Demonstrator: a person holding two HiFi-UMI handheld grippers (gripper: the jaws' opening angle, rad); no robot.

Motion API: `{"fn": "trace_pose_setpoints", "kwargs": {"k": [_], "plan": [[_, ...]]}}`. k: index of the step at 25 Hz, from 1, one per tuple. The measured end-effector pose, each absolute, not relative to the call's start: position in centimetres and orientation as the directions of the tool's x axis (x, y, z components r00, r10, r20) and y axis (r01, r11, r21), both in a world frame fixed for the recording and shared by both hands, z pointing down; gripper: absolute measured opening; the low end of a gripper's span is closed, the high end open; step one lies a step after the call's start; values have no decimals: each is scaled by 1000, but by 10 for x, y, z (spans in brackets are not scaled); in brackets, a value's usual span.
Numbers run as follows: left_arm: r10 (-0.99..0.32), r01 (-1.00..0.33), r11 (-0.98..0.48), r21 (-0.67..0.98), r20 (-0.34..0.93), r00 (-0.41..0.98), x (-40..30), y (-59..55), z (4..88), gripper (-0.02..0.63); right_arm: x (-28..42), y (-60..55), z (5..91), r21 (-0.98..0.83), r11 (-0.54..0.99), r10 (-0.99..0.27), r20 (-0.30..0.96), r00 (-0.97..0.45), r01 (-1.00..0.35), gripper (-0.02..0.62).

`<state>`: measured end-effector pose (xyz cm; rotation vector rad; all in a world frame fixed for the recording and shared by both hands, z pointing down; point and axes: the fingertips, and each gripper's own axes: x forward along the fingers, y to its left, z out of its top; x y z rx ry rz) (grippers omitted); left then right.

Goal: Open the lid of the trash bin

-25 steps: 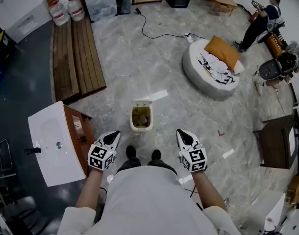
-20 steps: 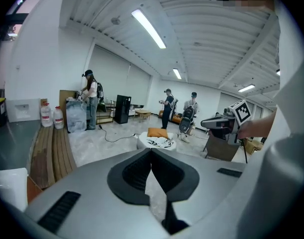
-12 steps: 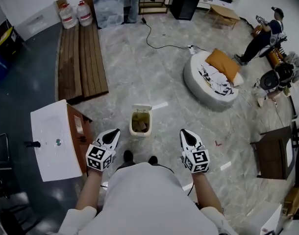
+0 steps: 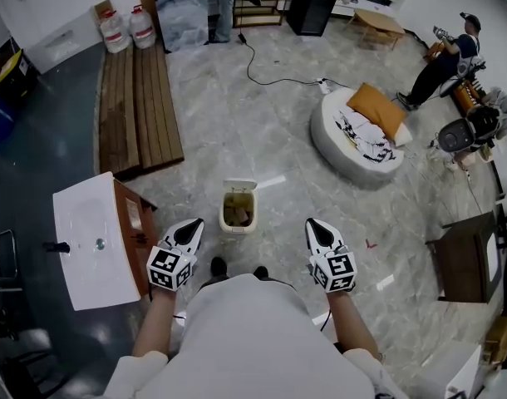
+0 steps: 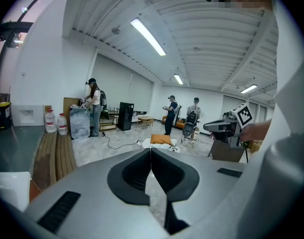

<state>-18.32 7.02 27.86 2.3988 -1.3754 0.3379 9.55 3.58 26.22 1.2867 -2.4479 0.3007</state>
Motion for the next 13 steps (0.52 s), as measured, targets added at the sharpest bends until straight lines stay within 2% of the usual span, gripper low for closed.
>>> {"fn": "trace_pose_setpoints", "kwargs": {"k": [13], "plan": [[-797, -876, -445, 184, 365, 481, -188, 62, 273, 18, 96, 29, 259, -24, 561, -752, 404, -521, -828, 31]]}}
